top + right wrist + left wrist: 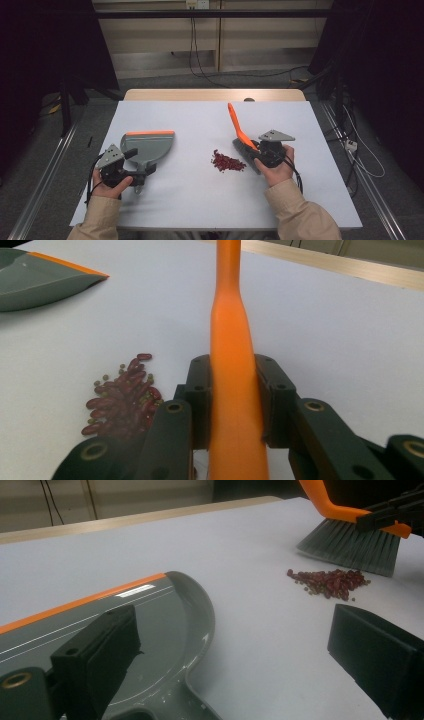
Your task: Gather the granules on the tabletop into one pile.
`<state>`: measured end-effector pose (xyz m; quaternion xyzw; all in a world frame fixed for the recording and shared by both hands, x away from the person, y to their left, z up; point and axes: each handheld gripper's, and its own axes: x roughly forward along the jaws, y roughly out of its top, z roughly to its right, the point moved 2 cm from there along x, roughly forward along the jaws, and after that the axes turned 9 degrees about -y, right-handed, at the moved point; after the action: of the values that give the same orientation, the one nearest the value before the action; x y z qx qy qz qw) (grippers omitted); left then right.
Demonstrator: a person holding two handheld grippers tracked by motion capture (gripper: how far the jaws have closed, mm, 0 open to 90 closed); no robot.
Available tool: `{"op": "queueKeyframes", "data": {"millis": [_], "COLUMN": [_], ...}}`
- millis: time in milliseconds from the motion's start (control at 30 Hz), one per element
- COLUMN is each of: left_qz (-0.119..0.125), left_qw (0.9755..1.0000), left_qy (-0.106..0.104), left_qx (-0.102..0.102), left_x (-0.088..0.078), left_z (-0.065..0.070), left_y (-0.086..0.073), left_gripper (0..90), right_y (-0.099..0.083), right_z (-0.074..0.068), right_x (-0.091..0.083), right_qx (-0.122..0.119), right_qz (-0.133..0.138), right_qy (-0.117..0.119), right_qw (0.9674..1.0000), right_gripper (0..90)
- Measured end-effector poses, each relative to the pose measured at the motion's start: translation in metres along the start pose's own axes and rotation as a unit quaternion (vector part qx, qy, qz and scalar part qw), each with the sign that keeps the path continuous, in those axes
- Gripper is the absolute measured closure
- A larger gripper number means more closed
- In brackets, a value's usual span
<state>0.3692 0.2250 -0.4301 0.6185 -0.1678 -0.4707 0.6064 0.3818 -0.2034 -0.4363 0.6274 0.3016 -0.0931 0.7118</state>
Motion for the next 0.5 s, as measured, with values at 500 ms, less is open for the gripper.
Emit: {"op": "queueKeyframes", "data": {"millis": [500], "left_qz": [0.0], "left_qw": [1.0], "left_qy": [-0.001], "left_qx": [0.001], "left_x": [0.0], "left_z": [0.001], "left_y": [0.001], "left_gripper": [6.1], "right_y": [-0.003], "right_z": [-0.022], "right_x": [0.003], "right_qx": [0.026], "right_qz": [0.019], "right_qy": [-0.009], "right_qw": [0.9995], "right_gripper": [71.5]}}
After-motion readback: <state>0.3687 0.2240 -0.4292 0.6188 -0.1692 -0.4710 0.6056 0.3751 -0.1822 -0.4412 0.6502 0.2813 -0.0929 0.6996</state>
